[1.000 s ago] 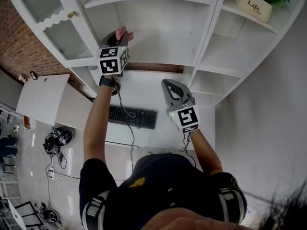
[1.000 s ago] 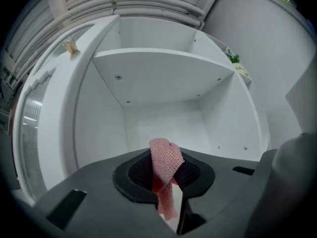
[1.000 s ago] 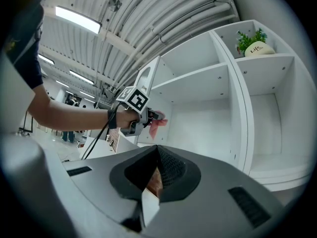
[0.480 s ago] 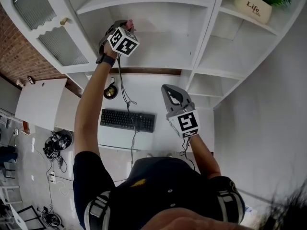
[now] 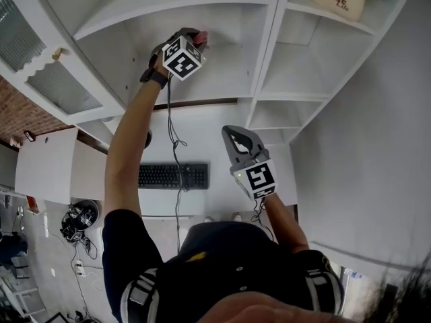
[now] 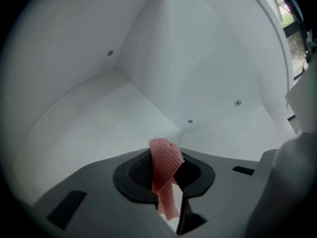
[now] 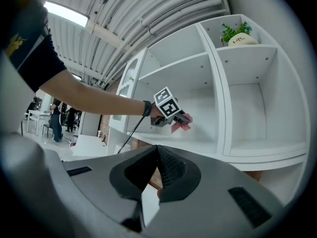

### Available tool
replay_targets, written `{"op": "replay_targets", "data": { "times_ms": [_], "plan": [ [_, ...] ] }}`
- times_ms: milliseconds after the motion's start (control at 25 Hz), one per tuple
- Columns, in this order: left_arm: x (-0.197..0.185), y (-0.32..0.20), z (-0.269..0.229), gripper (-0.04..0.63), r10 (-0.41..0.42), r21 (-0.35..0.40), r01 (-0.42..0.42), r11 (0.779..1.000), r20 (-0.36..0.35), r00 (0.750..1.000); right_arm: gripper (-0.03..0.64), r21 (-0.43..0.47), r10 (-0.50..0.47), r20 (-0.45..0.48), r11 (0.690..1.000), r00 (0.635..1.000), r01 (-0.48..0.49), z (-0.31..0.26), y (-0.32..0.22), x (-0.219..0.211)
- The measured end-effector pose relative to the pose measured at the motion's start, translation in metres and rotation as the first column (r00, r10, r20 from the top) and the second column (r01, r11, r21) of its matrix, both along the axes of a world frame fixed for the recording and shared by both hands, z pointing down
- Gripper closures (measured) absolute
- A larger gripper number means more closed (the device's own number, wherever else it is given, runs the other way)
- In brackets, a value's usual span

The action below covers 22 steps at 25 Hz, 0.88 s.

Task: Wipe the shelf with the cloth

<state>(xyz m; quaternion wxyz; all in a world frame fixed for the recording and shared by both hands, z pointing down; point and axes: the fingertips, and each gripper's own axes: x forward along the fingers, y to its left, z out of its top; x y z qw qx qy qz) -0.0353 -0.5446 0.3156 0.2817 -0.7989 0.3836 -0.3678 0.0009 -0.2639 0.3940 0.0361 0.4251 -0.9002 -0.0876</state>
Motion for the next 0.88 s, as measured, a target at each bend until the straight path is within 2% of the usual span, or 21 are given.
{"op": "replay_targets", "data": {
  "times_ms": [160,400,520,880],
  "plan": [
    [0.048,-0.009,0.010,0.512,0.081,-0.017,-0.081,0.997,0.028,0.996,0.612,-0.036,0.082,0.008,0.996,0.997,-0.082,0.009,0.000,0.026],
    [0.094,-0.022,0.028,0.512,0.141,-0.048,-0.138,0.989,0.063,0.988,0.612,-0.043,0.151,-0.008,0.988,0.989,-0.151,0.016,0.005,0.045],
    [0.105,-0.028,0.033,0.512,0.156,-0.073,-0.152,0.986,0.056,0.986,0.612,-0.070,0.184,0.003,0.981,0.983,-0.184,0.023,0.009,0.053],
    [0.113,-0.046,0.067,0.512,0.154,-0.120,-0.139,0.983,0.121,0.981,0.612,-0.100,0.248,-0.004,0.964,0.969,-0.247,0.034,0.018,0.073]
  ]
}}
